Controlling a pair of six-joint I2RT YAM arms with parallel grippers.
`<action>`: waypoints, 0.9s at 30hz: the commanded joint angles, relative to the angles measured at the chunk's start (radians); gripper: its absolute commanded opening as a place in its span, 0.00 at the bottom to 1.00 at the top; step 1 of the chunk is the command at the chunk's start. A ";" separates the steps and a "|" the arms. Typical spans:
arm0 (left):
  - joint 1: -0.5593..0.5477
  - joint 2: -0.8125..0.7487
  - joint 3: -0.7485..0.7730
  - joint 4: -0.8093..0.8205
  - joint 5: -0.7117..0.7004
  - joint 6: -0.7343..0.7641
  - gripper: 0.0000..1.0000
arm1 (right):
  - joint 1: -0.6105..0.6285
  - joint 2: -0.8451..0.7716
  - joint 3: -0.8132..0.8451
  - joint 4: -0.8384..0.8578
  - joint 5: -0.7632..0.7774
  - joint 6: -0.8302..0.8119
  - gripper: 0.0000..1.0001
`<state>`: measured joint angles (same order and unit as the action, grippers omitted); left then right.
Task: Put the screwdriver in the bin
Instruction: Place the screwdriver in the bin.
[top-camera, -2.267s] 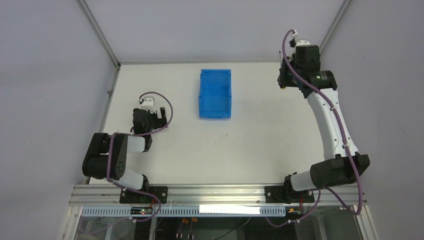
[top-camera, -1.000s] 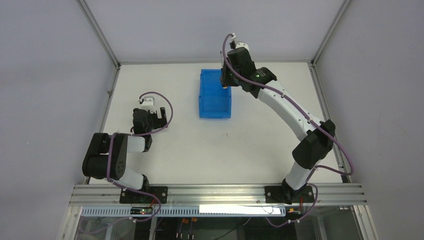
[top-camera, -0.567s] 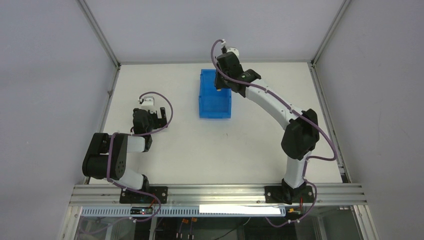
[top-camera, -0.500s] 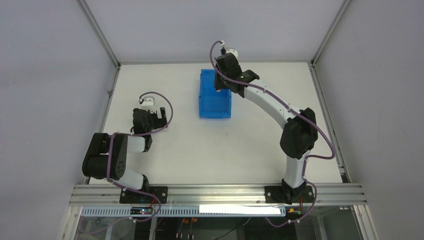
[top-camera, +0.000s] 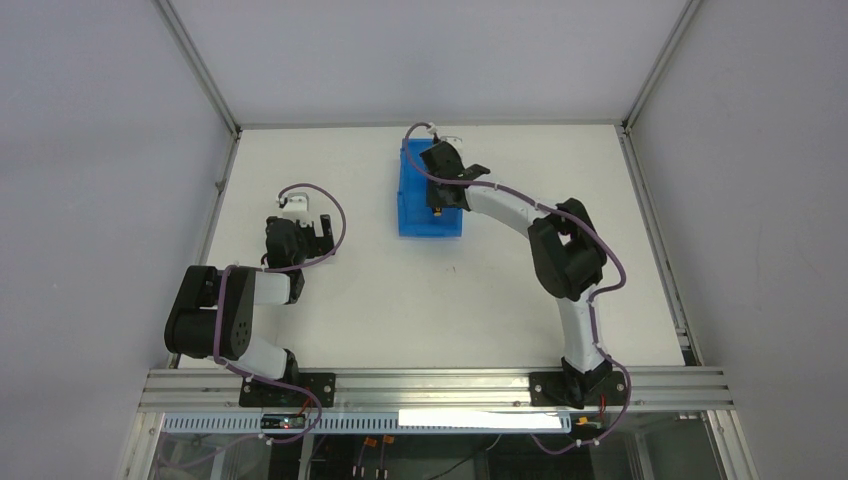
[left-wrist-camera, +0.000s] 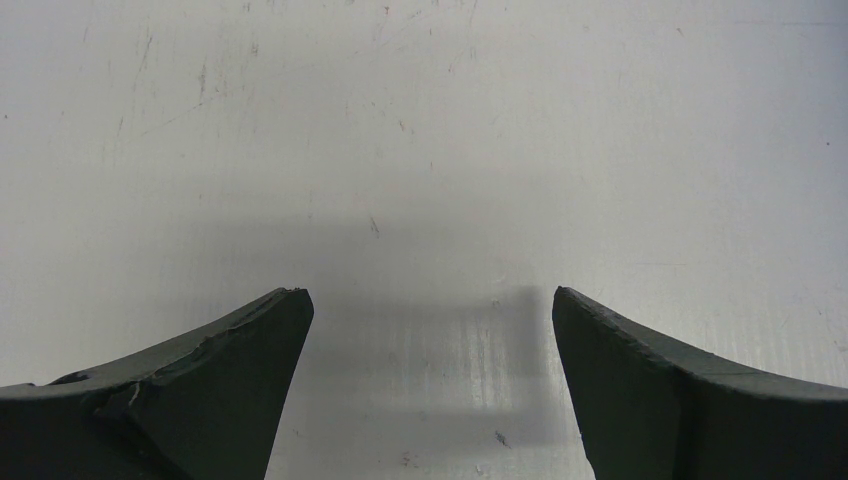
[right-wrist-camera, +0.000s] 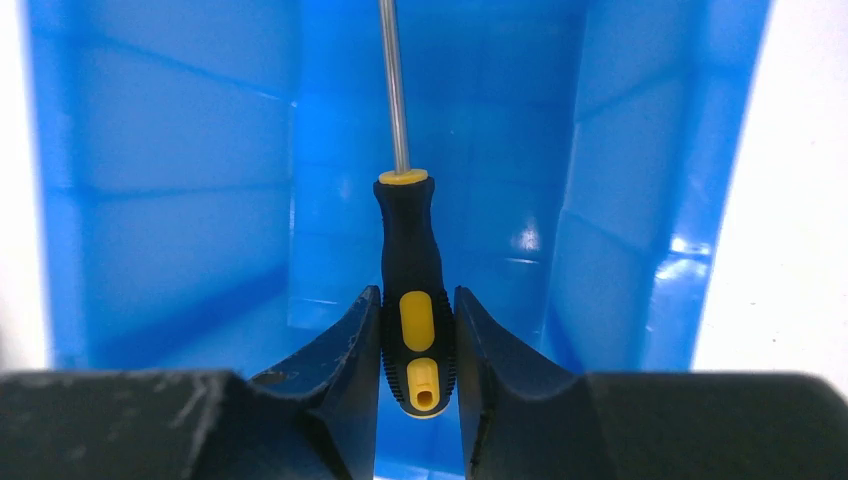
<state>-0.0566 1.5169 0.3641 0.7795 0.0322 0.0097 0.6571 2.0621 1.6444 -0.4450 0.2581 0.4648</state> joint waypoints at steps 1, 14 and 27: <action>0.012 -0.009 0.018 0.028 0.000 -0.008 1.00 | 0.006 0.029 0.000 0.079 0.007 0.027 0.01; 0.012 -0.010 0.018 0.027 0.000 -0.007 1.00 | 0.021 0.064 0.040 0.048 0.018 0.029 0.39; 0.012 -0.009 0.018 0.027 0.000 -0.007 1.00 | 0.033 -0.037 0.058 0.013 0.049 0.010 0.58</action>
<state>-0.0566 1.5169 0.3641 0.7795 0.0322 0.0097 0.6819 2.1345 1.6398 -0.4244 0.2771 0.4877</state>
